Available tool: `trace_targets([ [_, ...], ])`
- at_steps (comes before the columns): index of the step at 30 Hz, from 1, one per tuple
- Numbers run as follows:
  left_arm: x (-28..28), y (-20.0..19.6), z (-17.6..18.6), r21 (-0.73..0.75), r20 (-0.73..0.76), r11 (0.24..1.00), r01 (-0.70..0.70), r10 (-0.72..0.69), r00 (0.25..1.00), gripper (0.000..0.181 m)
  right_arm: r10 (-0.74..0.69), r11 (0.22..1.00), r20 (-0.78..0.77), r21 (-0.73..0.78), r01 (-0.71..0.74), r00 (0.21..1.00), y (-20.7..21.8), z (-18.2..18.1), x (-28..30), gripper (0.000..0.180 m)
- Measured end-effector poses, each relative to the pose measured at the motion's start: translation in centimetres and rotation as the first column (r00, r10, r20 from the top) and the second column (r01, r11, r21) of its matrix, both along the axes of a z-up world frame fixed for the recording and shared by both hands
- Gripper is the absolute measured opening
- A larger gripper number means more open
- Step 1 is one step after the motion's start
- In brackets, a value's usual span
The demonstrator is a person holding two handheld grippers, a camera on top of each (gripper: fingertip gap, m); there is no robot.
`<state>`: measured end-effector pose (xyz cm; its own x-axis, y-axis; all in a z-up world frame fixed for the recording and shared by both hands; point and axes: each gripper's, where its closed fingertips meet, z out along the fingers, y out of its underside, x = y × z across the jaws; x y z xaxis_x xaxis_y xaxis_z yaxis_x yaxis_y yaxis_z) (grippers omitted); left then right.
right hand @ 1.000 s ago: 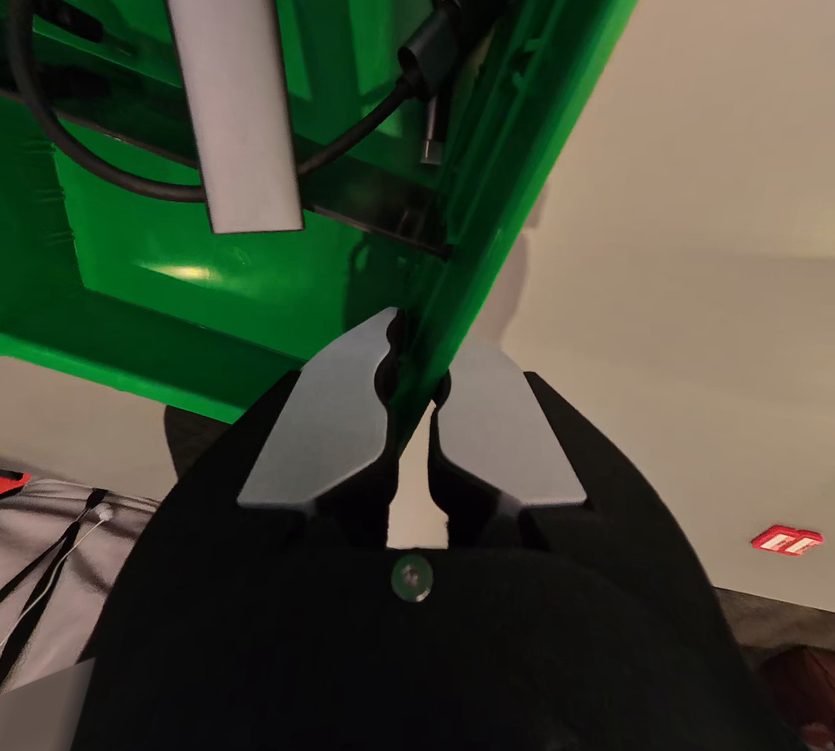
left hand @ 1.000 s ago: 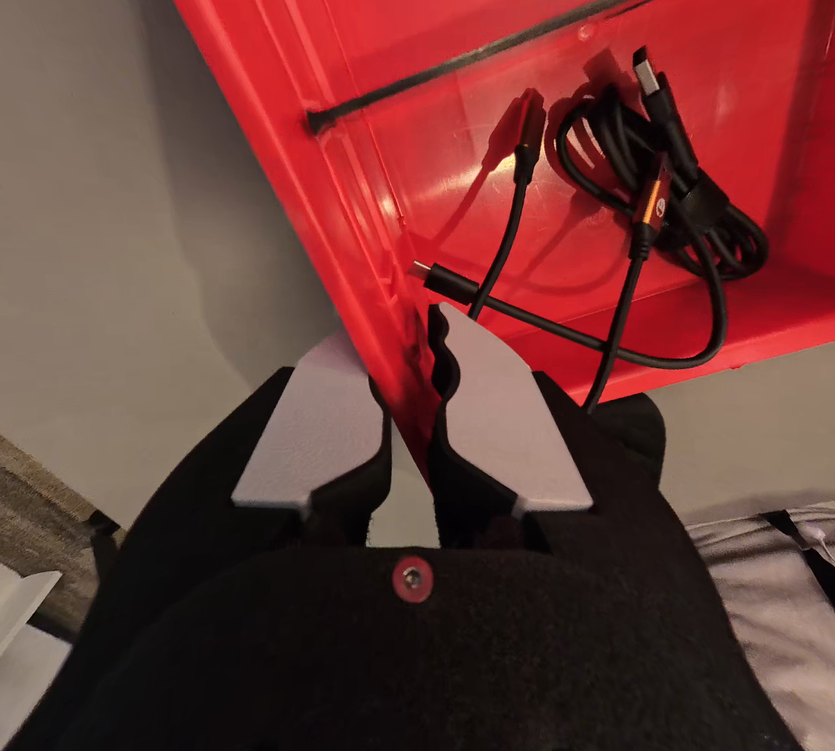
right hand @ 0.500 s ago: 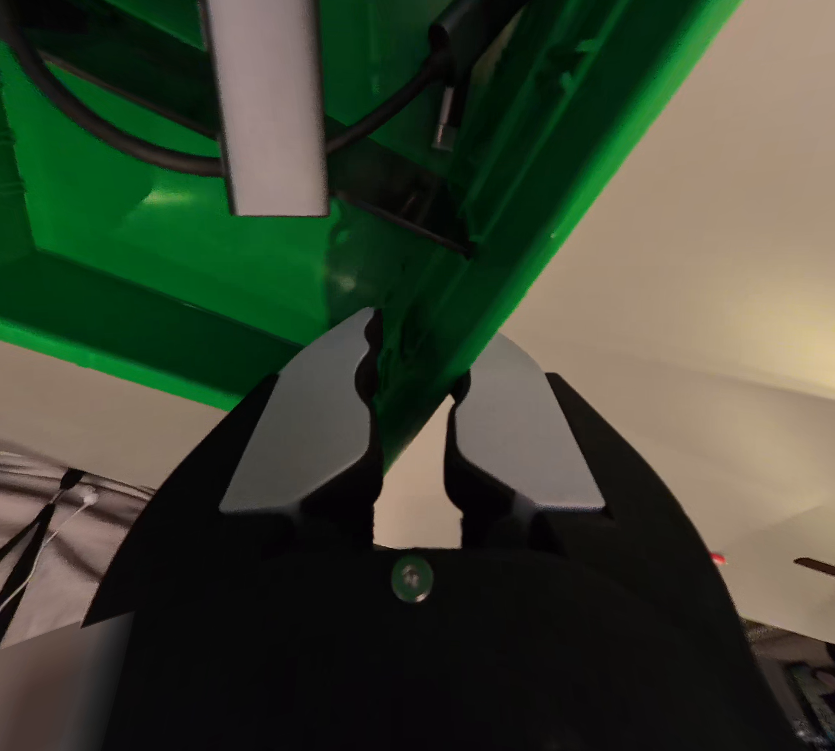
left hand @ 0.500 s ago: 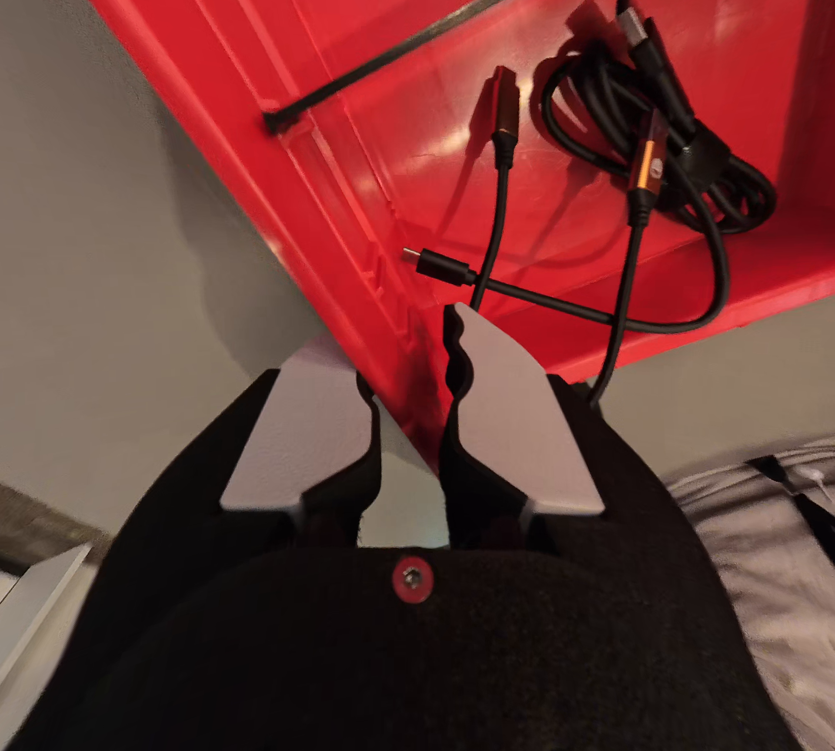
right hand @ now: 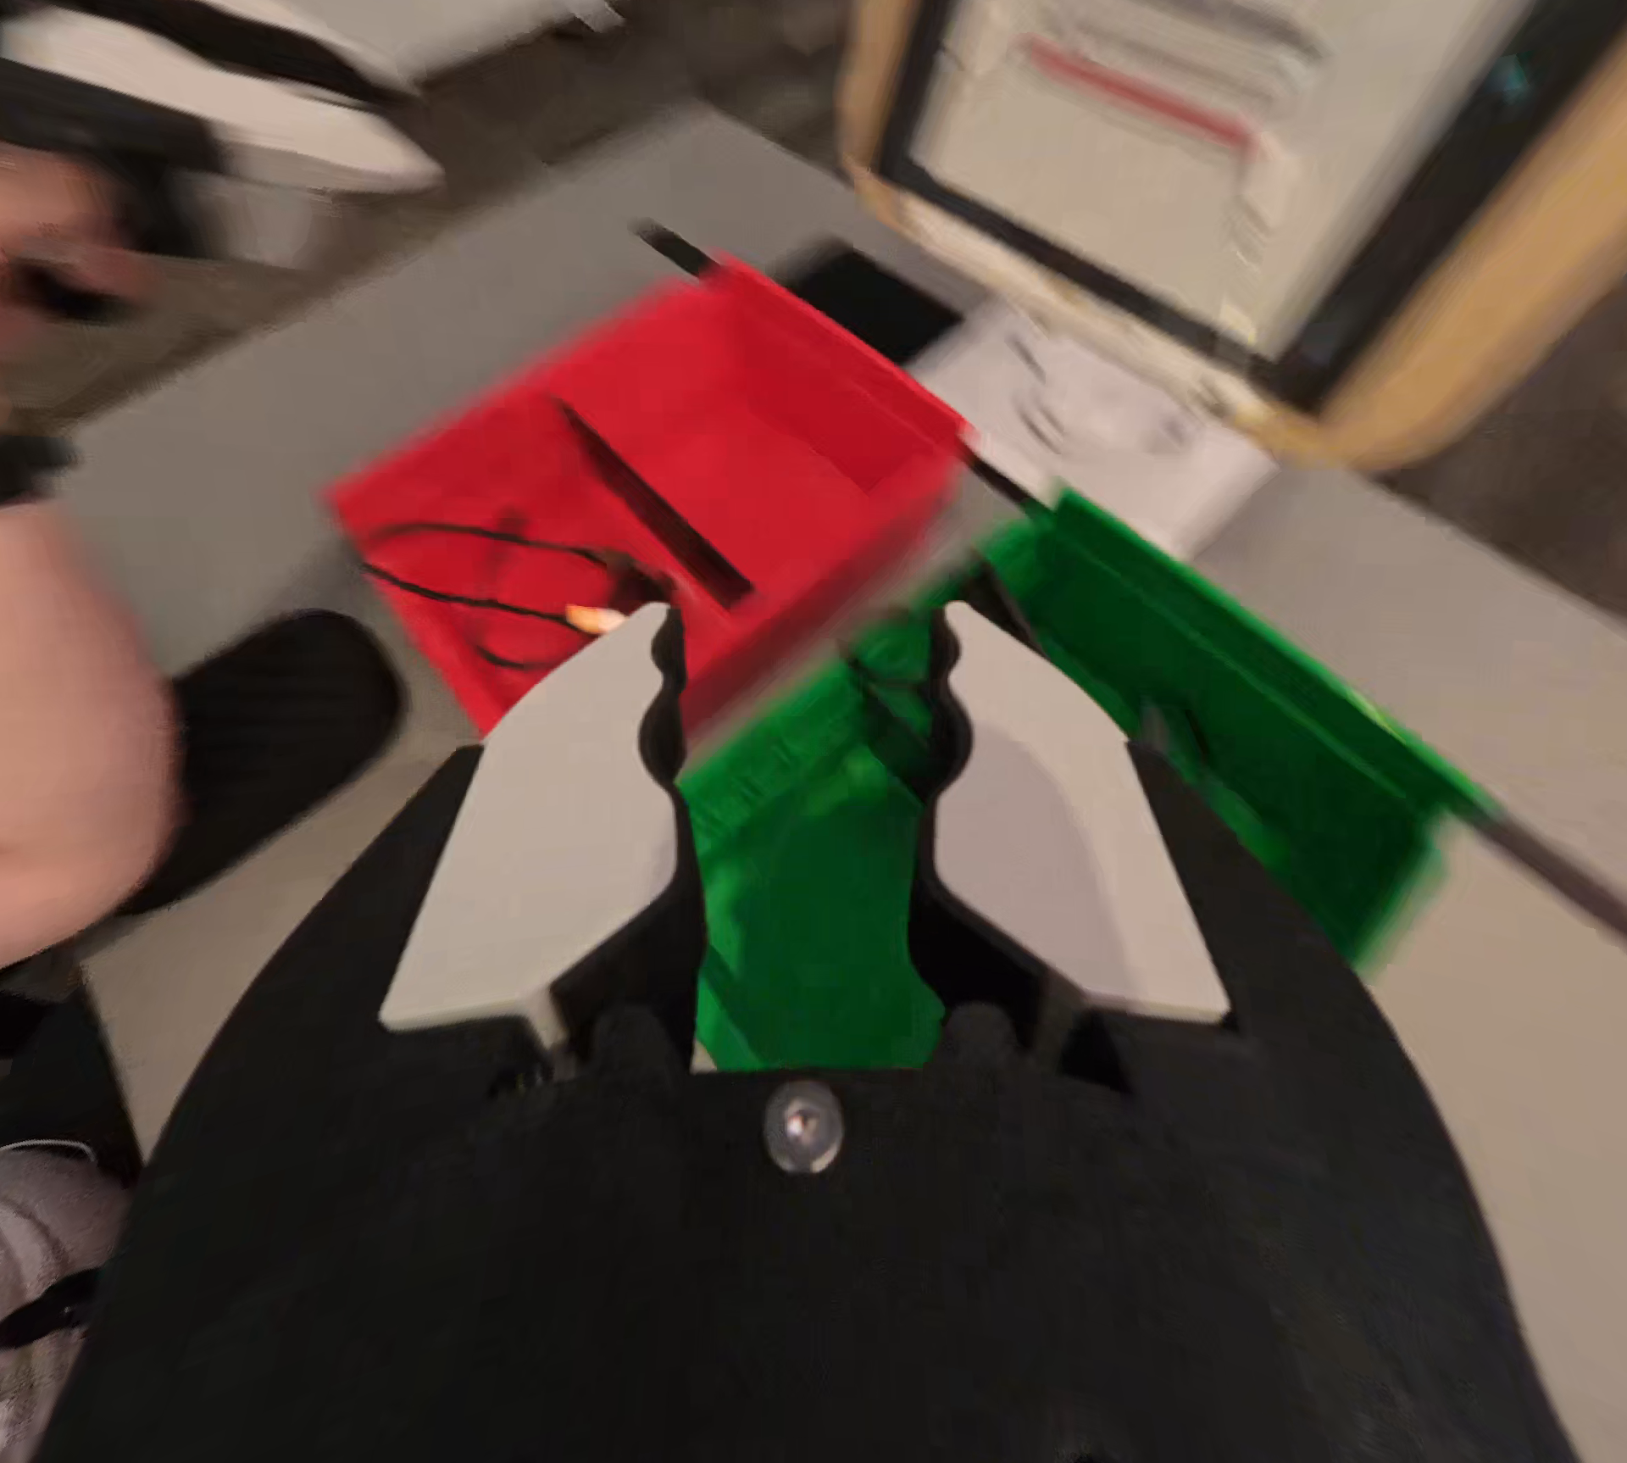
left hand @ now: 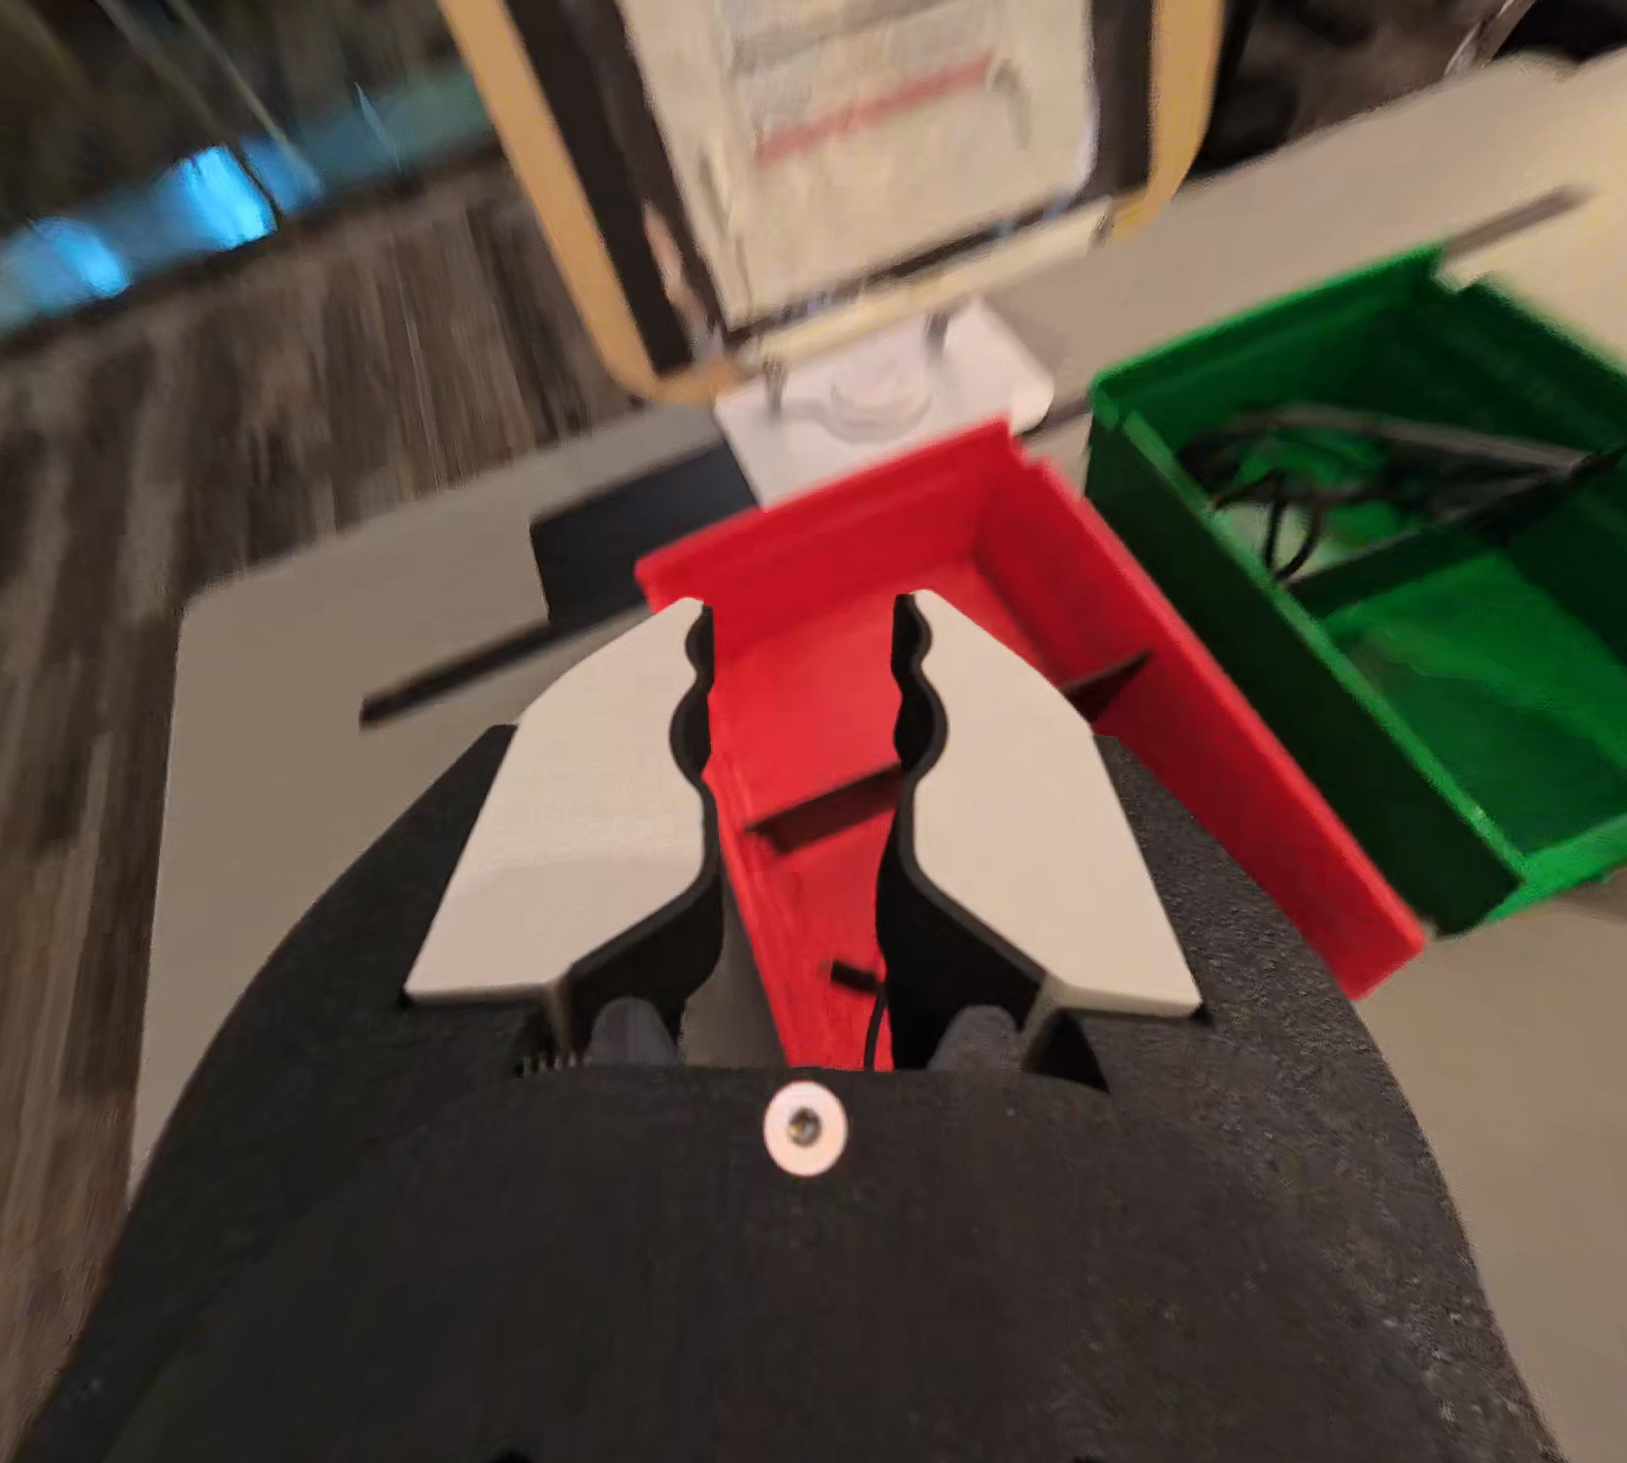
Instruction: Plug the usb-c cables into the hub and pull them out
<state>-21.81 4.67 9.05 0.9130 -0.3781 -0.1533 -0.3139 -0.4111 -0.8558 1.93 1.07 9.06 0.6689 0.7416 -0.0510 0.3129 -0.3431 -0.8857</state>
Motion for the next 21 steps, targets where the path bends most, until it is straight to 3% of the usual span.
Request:
trace_targets([
  [1, 1.2, -0.1, 1.5, 0.082, 0.017, 0.996, 0.027, -0.029, 0.999, 0.041, 0.07, 0.996, -0.048, 0.066, -0.067, 0.996, -1.0, 0.6, -2.4, 0.054],
  [2, 2.3, -0.4, 2.9, 0.153, 0.029, 0.987, 0.05, -0.055, 0.998, 0.05, 0.109, 0.989, -0.063, 0.111, -0.101, 0.992, -1.6, 0.4, -4.3, 0.059],
  [4, 4.3, -1.3, 4.9, 0.262, 0.044, 0.961, 0.092, -0.107, 0.993, 0.061, 0.097, 0.994, 0.005, 0.057, -0.097, 0.995, -1.3, -2.1, -7.1, 0.066],
  [7, 6.8, -2.9, 7.5, 0.392, 0.061, 0.908, 0.147, -0.185, 0.981, 0.071, 0.005, 0.998, 0.098, -0.067, 0.002, 0.995, 0.4, -6.7, -9.8, 0.053],
  [10, 7.5, -4.5, 10.0, 0.528, 0.116, 0.838, 0.138, -0.232, 0.966, 0.075, -0.128, 0.969, 0.286, -0.169, 0.182, 0.949, 2.5, -11.6, -9.8, 0.041],
  [12, 7.5, -5.8, 11.2, 0.611, 0.136, 0.779, 0.143, -0.281, 0.95, 0.069, -0.123, 0.922, 0.395, -0.295, 0.252, 0.911, 1.7, -14.4, -9.7, 0.044],
  [14, 7.3, -6.6, 12.1, 0.644, 0.163, 0.752, 0.142, -0.316, 0.935, 0.068, -0.158, 0.887, 0.512, -0.302, 0.349, 0.844, 1.5, -16.0, -8.7, 0.044],
  [16, 7.2, -7.1, 12.4, 0.641, 0.193, 0.752, 0.153, -0.351, 0.916, 0.068, -0.135, 0.857, 0.492, -0.377, 0.35, 0.86, 1.0, -17.0, -9.9, 0.042],
  [21, 7.1, -7.3, 11.9, 0.599, 0.236, 0.779, 0.187, -0.395, 0.888, 0.071, -0.162, 0.783, 0.576, -0.419, 0.459, 0.801, 1.8, -18.6, -9.8, 0.036],
])
